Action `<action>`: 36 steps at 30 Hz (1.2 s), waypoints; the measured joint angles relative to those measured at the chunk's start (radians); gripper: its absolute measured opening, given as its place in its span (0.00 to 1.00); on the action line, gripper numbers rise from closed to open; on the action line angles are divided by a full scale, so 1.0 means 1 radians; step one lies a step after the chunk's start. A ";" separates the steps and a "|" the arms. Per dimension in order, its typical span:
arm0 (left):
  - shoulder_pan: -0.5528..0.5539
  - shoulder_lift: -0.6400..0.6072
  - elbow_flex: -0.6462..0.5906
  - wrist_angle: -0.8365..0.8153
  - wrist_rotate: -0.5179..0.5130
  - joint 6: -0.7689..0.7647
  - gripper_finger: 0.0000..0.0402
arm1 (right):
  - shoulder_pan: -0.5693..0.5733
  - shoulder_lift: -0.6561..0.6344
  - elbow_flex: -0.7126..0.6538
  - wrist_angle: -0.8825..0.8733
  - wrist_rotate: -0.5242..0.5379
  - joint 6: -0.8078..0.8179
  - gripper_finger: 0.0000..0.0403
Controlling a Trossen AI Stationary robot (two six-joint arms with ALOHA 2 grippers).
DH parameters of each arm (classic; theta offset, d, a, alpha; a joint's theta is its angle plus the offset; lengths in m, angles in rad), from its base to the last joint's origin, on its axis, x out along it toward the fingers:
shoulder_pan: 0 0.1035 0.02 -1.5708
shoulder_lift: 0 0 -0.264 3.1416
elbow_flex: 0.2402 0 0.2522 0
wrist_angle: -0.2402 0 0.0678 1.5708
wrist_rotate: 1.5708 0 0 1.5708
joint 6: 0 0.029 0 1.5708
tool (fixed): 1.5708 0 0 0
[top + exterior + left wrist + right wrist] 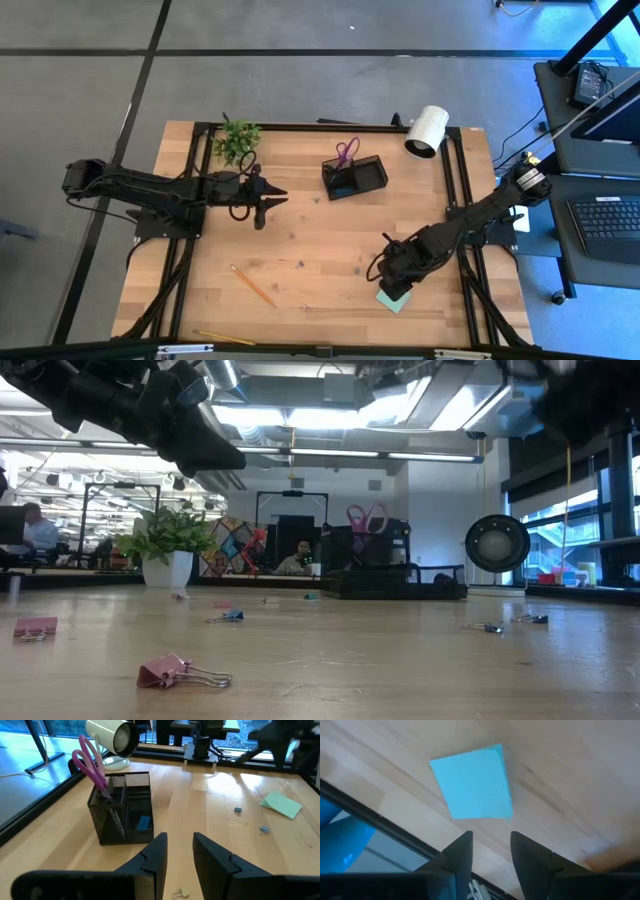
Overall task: Pick and place office supplies into organizer
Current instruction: Put the light blue sticky note into the black desk organizer
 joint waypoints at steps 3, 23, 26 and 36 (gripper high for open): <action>0.000 0.000 0.000 0.000 0.000 0.000 0.21 | -0.010 -0.003 -0.077 0.078 0.003 -0.042 0.34; 0.000 0.000 0.000 0.013 -0.007 0.000 0.21 | -0.018 -0.036 -0.366 0.531 0.005 -0.053 0.34; 0.000 0.000 0.000 0.017 -0.007 0.000 0.21 | -0.018 -0.036 -0.366 0.541 0.005 -0.062 0.34; 0.000 0.000 0.000 0.032 -0.008 0.000 0.21 | -0.017 -0.036 -0.366 0.603 -0.023 -0.071 0.34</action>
